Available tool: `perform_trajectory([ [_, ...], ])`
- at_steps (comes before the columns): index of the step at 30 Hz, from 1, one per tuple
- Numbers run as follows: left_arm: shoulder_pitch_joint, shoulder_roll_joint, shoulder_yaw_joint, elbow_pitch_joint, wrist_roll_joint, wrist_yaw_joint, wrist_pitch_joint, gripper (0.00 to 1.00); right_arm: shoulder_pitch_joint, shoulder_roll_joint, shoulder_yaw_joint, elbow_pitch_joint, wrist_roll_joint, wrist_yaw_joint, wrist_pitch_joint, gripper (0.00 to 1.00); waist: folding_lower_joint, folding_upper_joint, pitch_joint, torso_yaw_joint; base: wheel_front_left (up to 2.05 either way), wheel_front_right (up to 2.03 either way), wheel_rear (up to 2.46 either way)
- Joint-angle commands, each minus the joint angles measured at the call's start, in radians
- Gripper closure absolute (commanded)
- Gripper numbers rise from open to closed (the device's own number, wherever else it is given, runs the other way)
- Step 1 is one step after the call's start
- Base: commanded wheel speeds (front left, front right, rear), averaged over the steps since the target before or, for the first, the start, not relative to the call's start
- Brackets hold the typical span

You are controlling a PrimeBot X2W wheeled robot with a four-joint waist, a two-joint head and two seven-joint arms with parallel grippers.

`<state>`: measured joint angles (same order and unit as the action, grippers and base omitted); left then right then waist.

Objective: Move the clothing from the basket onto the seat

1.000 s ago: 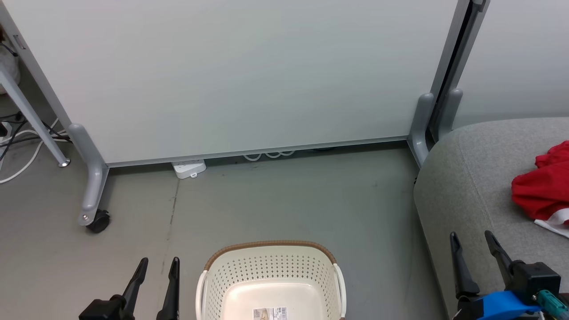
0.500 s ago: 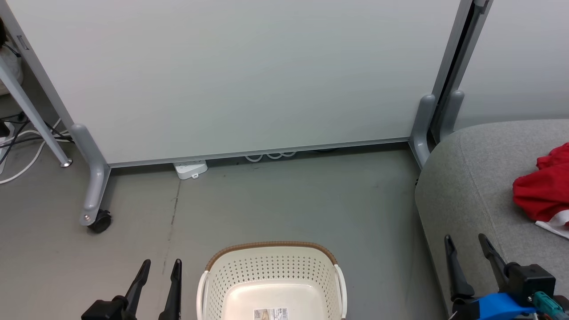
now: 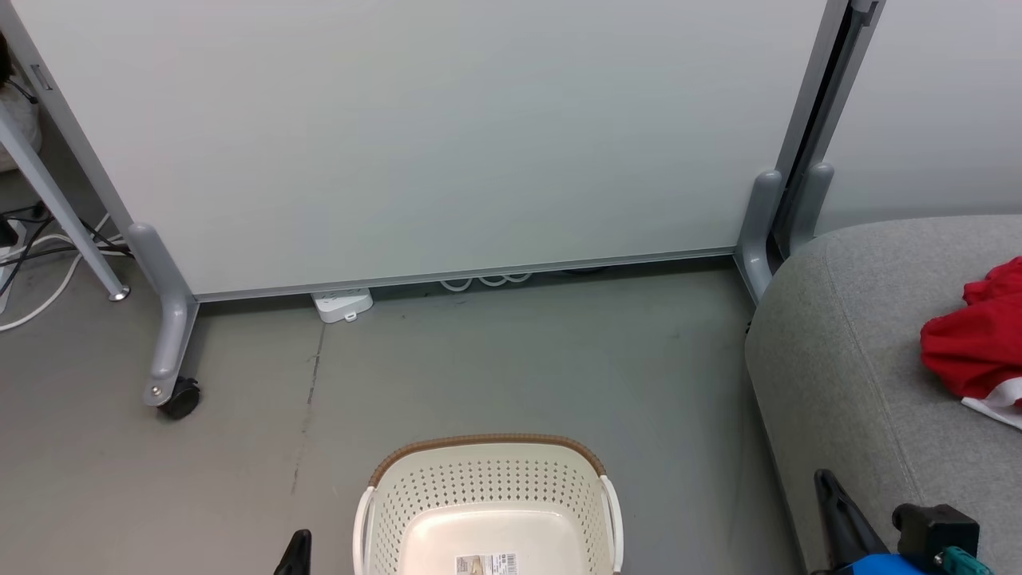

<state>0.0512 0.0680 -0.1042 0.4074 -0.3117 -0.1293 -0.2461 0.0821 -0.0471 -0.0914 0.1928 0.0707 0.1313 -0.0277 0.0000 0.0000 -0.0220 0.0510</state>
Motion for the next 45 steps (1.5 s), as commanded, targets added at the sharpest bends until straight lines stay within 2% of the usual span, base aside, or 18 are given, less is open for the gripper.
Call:
perform_trajectory([
  [1,-0.016,0.003,0.009,-0.019,-0.037,0.000,0.008,1.00,-0.016,-0.001,-0.003,-0.011,0.045,0.000,0.003,1.00,0.0000,0.0000,0.000,-0.001,0.00,0.00,0.00],
  [22,-0.058,-0.002,0.066,-0.059,-0.379,0.000,0.103,1.00,-0.065,-0.002,-0.007,0.002,0.451,0.000,0.039,1.00,0.0000,0.0000,0.005,-0.009,0.00,0.00,0.00],
  [45,-0.094,-0.006,0.116,-0.094,-0.673,-0.001,0.185,1.00,-0.108,-0.003,-0.012,0.017,0.799,0.000,0.072,1.00,0.0000,0.0000,0.009,-0.019,0.00,0.00,0.00],
])
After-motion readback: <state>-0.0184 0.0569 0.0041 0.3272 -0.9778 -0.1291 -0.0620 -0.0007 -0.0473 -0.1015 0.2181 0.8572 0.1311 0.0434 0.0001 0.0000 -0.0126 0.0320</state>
